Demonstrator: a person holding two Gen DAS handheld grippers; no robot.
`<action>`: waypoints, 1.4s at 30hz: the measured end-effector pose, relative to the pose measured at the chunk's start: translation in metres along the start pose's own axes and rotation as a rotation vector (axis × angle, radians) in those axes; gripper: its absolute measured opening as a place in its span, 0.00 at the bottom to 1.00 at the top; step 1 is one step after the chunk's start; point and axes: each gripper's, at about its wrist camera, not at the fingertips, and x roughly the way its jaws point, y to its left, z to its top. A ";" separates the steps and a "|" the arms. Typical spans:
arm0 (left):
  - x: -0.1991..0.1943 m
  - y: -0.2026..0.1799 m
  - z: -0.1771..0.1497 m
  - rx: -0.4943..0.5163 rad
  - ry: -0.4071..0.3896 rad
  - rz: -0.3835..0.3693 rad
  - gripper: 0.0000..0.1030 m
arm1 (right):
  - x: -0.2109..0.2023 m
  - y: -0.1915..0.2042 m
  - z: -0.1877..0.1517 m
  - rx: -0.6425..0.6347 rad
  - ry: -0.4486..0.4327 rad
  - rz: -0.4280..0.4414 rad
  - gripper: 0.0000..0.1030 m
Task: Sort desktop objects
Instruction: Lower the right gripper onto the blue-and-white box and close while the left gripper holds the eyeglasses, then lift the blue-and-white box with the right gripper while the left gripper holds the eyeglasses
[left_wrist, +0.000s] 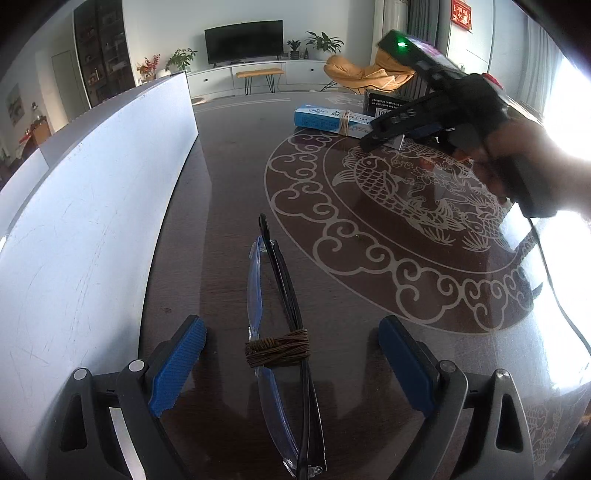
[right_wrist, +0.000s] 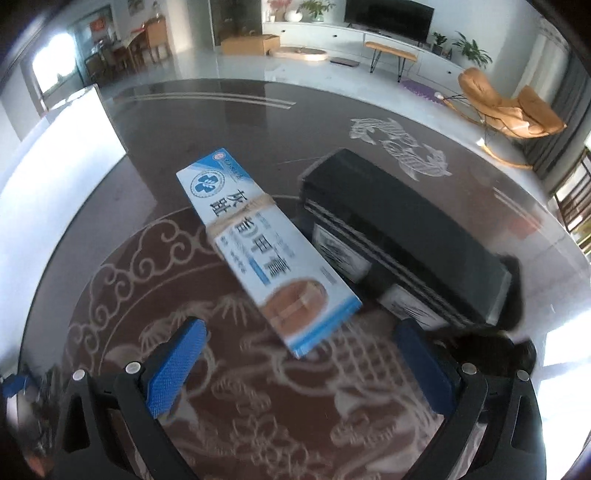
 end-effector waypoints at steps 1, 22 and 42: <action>0.000 0.000 0.000 0.000 0.000 -0.001 0.93 | 0.001 0.001 0.001 -0.004 -0.012 0.016 1.00; 0.001 0.000 0.001 -0.001 -0.001 -0.002 0.93 | -0.108 0.004 -0.226 0.116 -0.160 0.061 0.41; 0.001 0.001 0.001 0.000 -0.002 0.001 0.93 | -0.125 -0.011 -0.280 0.258 -0.194 -0.057 0.98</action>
